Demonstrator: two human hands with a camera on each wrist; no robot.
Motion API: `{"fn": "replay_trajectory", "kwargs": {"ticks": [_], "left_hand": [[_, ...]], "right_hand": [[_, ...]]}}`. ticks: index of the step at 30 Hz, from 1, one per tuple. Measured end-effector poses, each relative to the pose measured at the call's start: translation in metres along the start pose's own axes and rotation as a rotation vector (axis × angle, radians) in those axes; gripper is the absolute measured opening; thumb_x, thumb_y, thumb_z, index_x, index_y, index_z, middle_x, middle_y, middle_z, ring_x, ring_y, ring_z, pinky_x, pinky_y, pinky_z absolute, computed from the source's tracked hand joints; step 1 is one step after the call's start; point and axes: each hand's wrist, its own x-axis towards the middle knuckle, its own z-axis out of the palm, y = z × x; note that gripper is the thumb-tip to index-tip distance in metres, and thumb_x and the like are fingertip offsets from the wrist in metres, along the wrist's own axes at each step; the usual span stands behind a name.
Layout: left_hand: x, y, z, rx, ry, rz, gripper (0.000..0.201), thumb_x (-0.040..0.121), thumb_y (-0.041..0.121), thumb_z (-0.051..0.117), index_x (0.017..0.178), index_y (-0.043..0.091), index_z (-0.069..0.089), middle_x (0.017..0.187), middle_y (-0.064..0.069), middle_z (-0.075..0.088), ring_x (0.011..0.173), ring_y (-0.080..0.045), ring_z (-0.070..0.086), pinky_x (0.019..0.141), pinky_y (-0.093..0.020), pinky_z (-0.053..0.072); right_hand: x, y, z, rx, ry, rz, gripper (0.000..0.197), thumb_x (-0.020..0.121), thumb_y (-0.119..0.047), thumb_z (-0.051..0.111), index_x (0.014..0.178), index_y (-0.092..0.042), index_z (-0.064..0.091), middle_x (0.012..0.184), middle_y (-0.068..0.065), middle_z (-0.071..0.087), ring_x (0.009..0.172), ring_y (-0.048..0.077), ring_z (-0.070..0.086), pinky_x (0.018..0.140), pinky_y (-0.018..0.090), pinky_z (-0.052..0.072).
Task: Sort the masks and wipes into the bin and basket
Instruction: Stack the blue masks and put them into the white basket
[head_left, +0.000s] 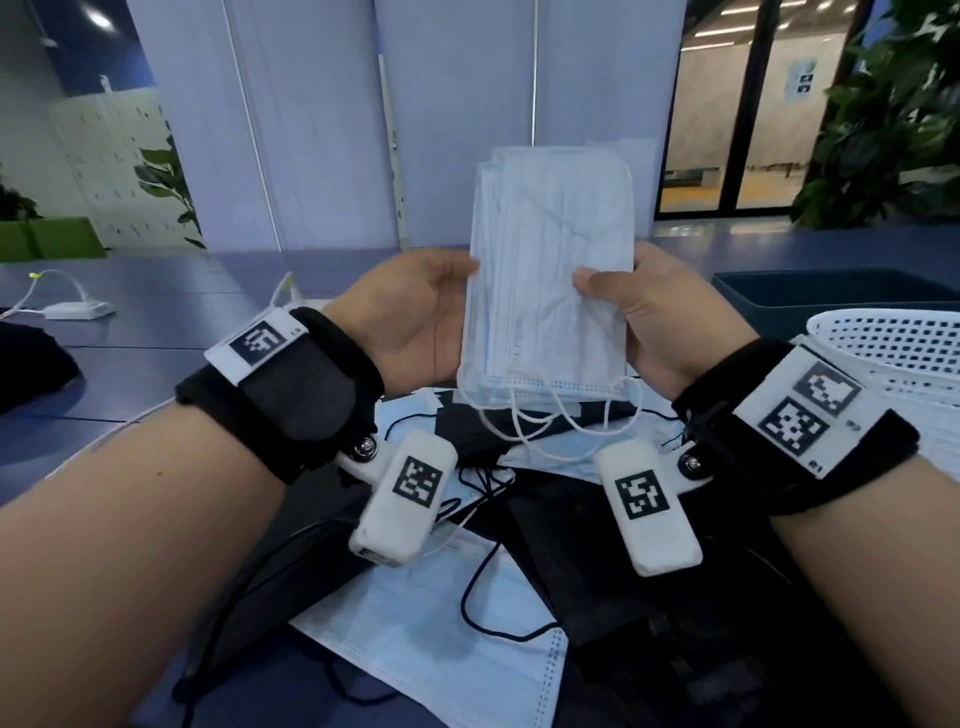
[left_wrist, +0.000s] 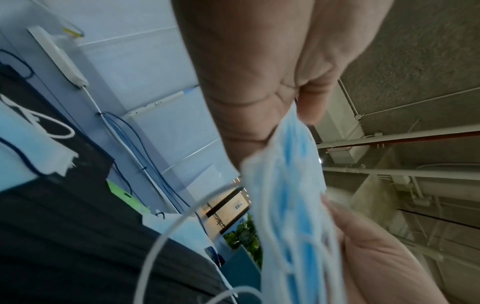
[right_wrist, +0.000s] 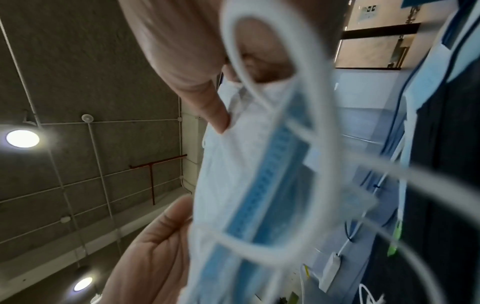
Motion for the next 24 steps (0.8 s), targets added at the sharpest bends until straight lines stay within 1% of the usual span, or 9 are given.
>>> {"fn": "replay_trajectory", "kwargs": {"ticks": [2,6,9,11,13,16,18,22,24], "left_hand": [[0.003,0.001,0.008,-0.04,0.02,0.065,0.042,0.1,0.031,0.035,0.128,0.007,0.054,0.123,-0.012,0.064,0.107,-0.027,0.065,0.087,-0.042,0.055],[0.016,-0.003,0.016,0.047,0.047,0.184,0.058,0.085,0.017,0.059,0.139,0.006,0.041,0.133,-0.016,0.056,0.116,-0.031,0.059,0.093,-0.051,0.05],[0.019,-0.009,0.027,0.166,-0.06,0.196,0.044,0.083,0.009,0.055,0.126,0.001,0.053,0.121,-0.015,0.063,0.104,-0.026,0.064,0.089,-0.04,0.053],[0.019,-0.013,0.033,0.167,-0.103,0.212,0.039,0.083,0.005,0.053,0.122,-0.001,0.055,0.113,-0.014,0.066,0.1,-0.025,0.065,0.085,-0.037,0.054],[0.02,-0.015,0.036,0.168,-0.114,0.236,0.043,0.085,0.002,0.053,0.128,-0.003,0.051,0.116,-0.016,0.063,0.103,-0.027,0.063,0.087,-0.039,0.053],[0.022,-0.011,0.04,0.18,-0.099,0.257,0.036,0.088,-0.001,0.049,0.124,-0.002,0.053,0.11,-0.014,0.066,0.096,-0.025,0.066,0.085,-0.037,0.055],[0.025,-0.006,0.04,0.159,-0.027,0.27,0.044,0.084,-0.001,0.054,0.128,-0.003,0.051,0.119,-0.019,0.063,0.101,-0.028,0.064,0.088,-0.041,0.054],[0.028,0.004,0.039,0.153,0.058,0.312,0.052,0.081,0.004,0.056,0.132,-0.001,0.049,0.127,-0.021,0.059,0.108,-0.031,0.062,0.089,-0.042,0.053],[0.027,0.008,0.038,0.169,0.064,0.334,0.052,0.081,0.004,0.055,0.132,-0.003,0.048,0.128,-0.022,0.058,0.111,-0.032,0.061,0.09,-0.042,0.053]], "right_hand": [[0.002,-0.006,-0.003,-0.057,0.035,-0.055,0.032,0.091,0.001,0.052,0.123,-0.004,0.054,0.112,0.005,0.069,0.101,0.019,0.068,0.088,0.035,0.055],[0.0,-0.015,-0.01,-0.143,0.016,-0.087,0.045,0.087,-0.006,0.062,0.128,-0.009,0.044,0.12,0.007,0.065,0.105,0.022,0.066,0.092,0.047,0.052],[-0.004,-0.014,-0.012,-0.106,-0.104,-0.008,0.064,0.081,-0.008,0.07,0.137,-0.011,0.037,0.123,0.007,0.064,0.104,0.018,0.067,0.085,0.04,0.055],[-0.005,-0.011,-0.009,-0.104,-0.215,-0.002,0.063,0.081,0.001,0.067,0.137,-0.008,0.041,0.125,0.01,0.063,0.109,0.021,0.065,0.089,0.037,0.054],[-0.004,-0.01,-0.007,-0.111,-0.262,-0.006,0.067,0.074,0.005,0.066,0.136,-0.006,0.042,0.125,0.012,0.062,0.113,0.023,0.062,0.095,0.038,0.051],[-0.001,-0.009,-0.006,-0.093,-0.23,-0.019,0.072,0.067,0.002,0.064,0.135,-0.002,0.042,0.123,0.017,0.062,0.111,0.027,0.063,0.094,0.04,0.051],[0.0,-0.009,-0.006,-0.097,-0.175,-0.025,0.079,0.063,0.0,0.067,0.136,-0.004,0.038,0.125,0.017,0.06,0.11,0.028,0.063,0.095,0.045,0.05],[-0.007,-0.022,-0.009,-0.338,-0.054,-0.156,0.078,0.065,-0.015,0.067,0.134,-0.022,0.03,0.119,0.008,0.06,0.107,0.024,0.063,0.093,0.048,0.051],[-0.013,-0.033,-0.012,-0.479,-0.008,-0.233,0.076,0.073,-0.02,0.068,0.135,-0.03,0.024,0.116,0.013,0.06,0.103,0.026,0.063,0.09,0.049,0.053]]}}
